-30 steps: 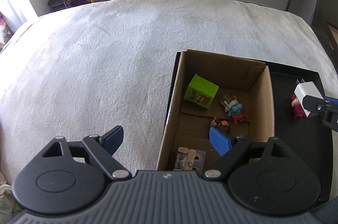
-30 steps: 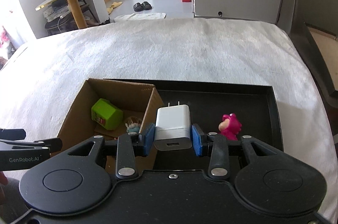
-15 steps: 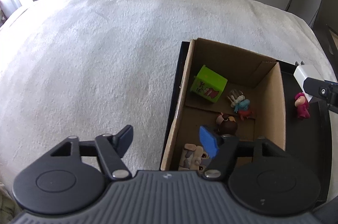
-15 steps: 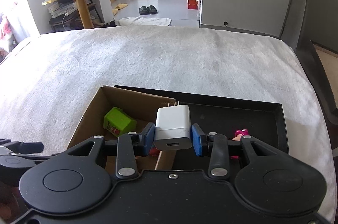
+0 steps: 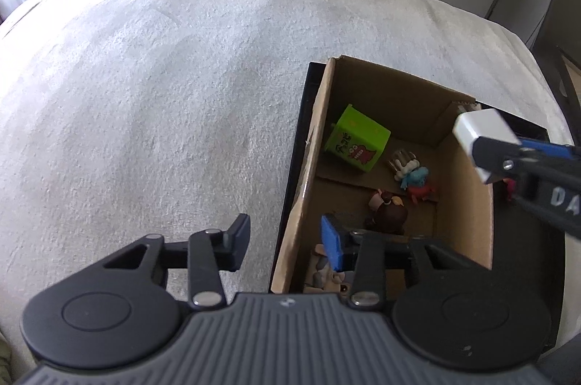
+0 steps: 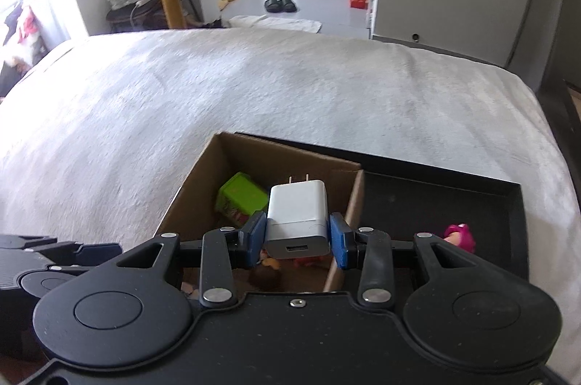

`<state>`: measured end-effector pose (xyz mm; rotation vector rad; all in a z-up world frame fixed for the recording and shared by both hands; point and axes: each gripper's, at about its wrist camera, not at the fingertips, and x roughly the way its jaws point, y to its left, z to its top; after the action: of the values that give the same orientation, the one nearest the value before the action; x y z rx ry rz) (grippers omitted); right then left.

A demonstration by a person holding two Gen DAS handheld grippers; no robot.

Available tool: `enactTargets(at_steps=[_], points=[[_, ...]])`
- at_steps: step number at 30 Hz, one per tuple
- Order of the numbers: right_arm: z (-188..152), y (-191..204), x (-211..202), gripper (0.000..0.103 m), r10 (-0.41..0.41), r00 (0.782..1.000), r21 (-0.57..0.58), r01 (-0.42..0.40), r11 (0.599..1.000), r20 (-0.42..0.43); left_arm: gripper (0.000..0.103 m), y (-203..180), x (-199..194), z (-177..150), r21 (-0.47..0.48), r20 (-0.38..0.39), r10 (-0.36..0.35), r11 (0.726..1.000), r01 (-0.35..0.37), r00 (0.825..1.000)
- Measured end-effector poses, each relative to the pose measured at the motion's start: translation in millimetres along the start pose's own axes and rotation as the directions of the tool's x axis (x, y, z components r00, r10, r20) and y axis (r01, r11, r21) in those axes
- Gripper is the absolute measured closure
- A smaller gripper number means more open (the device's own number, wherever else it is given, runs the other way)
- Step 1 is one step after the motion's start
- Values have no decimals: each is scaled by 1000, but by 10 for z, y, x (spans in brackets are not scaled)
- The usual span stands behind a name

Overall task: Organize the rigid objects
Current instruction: 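Lift the charger plug with the right gripper and carry it over the box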

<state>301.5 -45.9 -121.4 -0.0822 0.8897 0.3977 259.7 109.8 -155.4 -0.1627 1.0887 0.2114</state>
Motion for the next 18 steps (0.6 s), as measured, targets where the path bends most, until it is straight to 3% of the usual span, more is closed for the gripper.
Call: enactTargets(at_steps=[4,12,18], points=[[-5,113,77,66,12,1000,-21,-12,1000,-18,65,7,33,1,3,-8,-15,1000,15,1000],[11,248,193,65,28,999,-36,-30,999,-43,90,45,115,15,-12,-38,-50,999,49,998],[26,323,300,65,37,998,-49,-40,998,-59,92,64,151,19,-20,-51,-71,997,70,996]])
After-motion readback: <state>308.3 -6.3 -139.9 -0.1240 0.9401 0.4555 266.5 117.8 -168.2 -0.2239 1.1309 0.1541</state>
